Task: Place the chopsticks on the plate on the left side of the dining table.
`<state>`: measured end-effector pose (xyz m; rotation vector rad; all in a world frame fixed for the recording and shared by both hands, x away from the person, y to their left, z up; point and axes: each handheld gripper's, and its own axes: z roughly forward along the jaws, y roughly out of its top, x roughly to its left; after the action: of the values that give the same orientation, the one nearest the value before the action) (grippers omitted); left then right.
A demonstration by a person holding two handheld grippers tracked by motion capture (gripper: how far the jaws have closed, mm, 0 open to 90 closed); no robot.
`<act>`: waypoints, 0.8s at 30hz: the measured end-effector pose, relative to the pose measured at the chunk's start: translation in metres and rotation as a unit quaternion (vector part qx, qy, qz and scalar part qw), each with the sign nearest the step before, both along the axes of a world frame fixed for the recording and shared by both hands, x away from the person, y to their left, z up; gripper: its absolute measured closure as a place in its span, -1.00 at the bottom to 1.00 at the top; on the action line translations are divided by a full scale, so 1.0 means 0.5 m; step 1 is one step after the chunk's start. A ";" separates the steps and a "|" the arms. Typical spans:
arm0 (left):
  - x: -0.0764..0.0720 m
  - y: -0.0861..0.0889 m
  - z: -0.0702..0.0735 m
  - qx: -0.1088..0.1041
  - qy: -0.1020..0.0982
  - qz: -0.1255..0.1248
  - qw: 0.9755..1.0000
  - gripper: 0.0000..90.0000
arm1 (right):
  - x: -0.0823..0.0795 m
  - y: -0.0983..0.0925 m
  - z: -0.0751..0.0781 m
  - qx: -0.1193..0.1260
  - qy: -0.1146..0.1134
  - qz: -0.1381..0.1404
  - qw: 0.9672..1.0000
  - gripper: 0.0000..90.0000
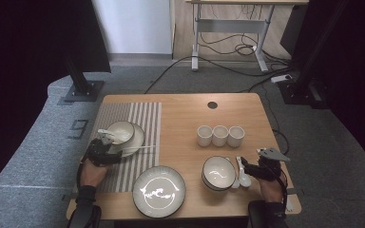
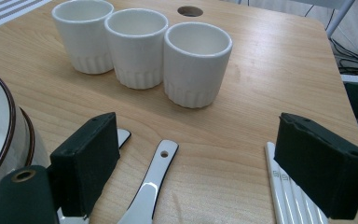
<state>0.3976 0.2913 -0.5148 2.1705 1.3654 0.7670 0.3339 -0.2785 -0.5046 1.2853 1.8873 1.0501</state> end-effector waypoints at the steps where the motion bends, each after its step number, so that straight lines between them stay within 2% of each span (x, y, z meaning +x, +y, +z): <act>1: 0.002 -0.001 -0.001 0.003 0.000 0.002 1.000 -0.59 | 0.000 0.000 0.000 0.000 0.000 0.000 1.000 -0.70; 5: 0.005 0.000 -0.005 0.011 -0.001 0.011 1.000 -0.59 | 0.000 0.000 0.000 0.000 0.001 0.001 1.000 -0.70; 17: 0.004 0.021 -0.007 0.007 0.001 0.028 1.000 -0.58 | 0.000 0.000 -0.001 -0.001 0.002 0.001 1.000 -0.69; 24: 0.000 0.022 -0.005 0.001 -0.001 0.023 1.000 -0.58 | 0.000 -0.001 0.000 0.000 0.001 0.000 1.000 -0.69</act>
<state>0.3974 0.3026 -0.5172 2.1462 1.4195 0.7874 0.3339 -0.2792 -0.5049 1.2861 1.8903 1.0483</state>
